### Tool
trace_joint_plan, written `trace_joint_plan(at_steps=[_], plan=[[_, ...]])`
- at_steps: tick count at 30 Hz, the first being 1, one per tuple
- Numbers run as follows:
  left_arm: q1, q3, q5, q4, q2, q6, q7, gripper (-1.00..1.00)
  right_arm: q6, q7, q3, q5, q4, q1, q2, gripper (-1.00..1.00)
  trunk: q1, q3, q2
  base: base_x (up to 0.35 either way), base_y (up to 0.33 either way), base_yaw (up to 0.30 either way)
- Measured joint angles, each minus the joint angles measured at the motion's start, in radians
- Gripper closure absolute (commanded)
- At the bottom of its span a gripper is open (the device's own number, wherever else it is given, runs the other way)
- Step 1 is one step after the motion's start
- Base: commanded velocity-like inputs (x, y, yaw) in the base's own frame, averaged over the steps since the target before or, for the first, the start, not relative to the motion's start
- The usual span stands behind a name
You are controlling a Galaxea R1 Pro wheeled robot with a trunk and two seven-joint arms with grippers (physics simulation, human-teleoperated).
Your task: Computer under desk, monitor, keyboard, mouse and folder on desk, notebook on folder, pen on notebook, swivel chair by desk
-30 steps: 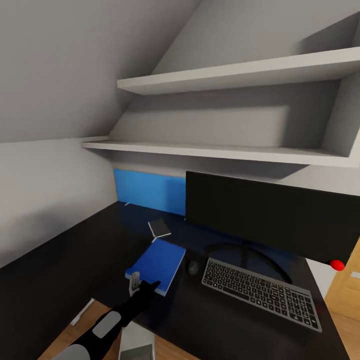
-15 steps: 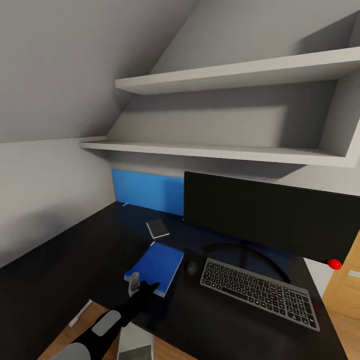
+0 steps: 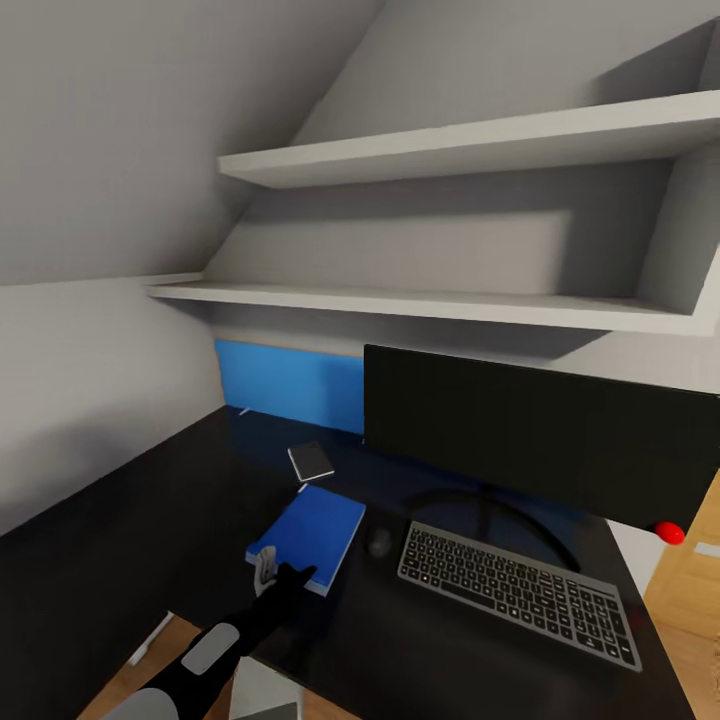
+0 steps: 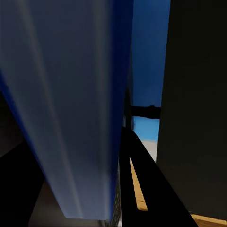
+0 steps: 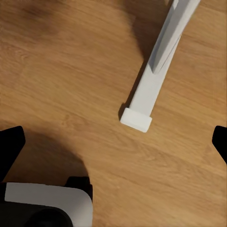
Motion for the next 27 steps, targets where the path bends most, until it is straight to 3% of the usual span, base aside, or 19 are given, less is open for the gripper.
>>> trace_joint_plan(at_steps=[19,27], plan=[[0.006,0.000,0.007,0.000,0.005,-0.003,-0.002,1.00,-0.007,-0.002,-0.006,-0.003,0.000,0.000,0.000,-1.00,0.000,-0.001,0.000,0.002,0.112,-0.144],[0.012,-0.001,0.050,0.000,0.016,-0.020,-0.004,1.00,-0.008,-0.002,-0.006,-0.003,0.000,0.000,0.000,-1.00,0.000,-0.001,0.000,0.140,0.003,-0.030]])
